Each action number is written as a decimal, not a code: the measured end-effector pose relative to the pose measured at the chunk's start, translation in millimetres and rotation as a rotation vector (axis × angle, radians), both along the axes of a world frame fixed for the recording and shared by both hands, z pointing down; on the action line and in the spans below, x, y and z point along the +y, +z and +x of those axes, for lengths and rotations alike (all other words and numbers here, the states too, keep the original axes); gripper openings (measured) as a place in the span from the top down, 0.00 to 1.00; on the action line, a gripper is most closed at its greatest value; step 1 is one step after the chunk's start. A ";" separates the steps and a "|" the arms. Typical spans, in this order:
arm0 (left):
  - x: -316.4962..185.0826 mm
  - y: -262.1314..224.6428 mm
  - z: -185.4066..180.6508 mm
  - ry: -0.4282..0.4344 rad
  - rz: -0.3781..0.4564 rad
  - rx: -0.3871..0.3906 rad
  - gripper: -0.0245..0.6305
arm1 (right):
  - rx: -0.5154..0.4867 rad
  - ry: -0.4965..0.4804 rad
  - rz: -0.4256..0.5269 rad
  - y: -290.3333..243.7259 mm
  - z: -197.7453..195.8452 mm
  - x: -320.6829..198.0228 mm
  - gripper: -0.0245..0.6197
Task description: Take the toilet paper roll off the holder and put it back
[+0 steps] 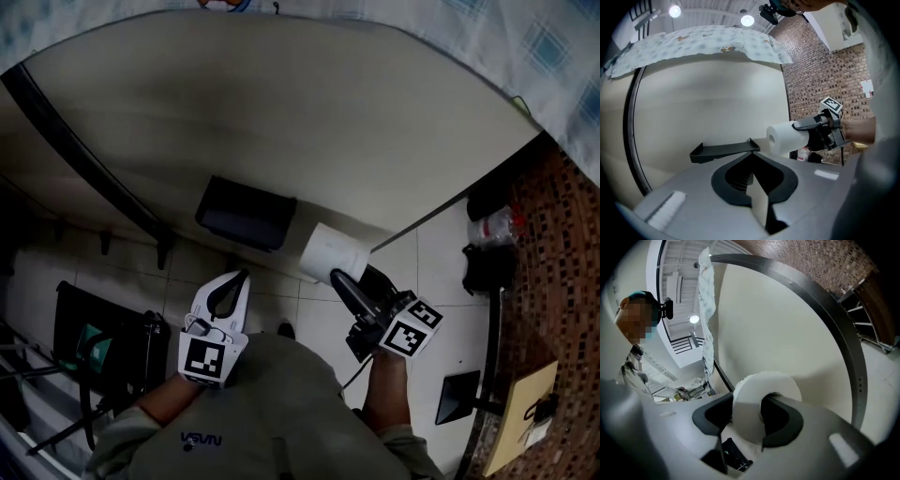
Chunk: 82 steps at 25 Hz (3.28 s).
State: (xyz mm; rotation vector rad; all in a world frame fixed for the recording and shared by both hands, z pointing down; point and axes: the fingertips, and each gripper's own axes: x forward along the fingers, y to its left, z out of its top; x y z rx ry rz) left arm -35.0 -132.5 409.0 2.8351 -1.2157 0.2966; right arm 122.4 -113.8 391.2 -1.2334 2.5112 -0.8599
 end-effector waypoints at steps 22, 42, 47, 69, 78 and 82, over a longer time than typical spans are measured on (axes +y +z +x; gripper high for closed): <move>29.2 26.1 33.8 -0.081 -0.027 -0.003 0.96 | -0.070 -0.108 -0.073 45.2 16.8 18.8 0.69; -9.1 46.8 12.9 -0.297 0.014 -0.077 0.70 | -0.069 -0.124 -0.103 53.6 7.3 10.4 0.69; -38.6 64.8 17.0 -0.364 0.007 -0.097 0.56 | -0.078 -0.118 -0.126 60.8 3.6 -0.1 0.69; -54.6 85.4 14.6 -0.440 -0.043 -0.143 0.54 | -0.055 -0.156 -0.158 70.3 -16.1 -40.7 0.69; -42.4 78.5 7.4 -0.416 -0.028 -0.171 0.55 | -0.138 -0.186 -0.217 86.1 -35.3 -61.8 0.69; -42.6 78.9 6.9 -0.409 -0.026 -0.186 0.55 | -0.149 -0.196 -0.228 89.5 -45.9 -71.1 0.69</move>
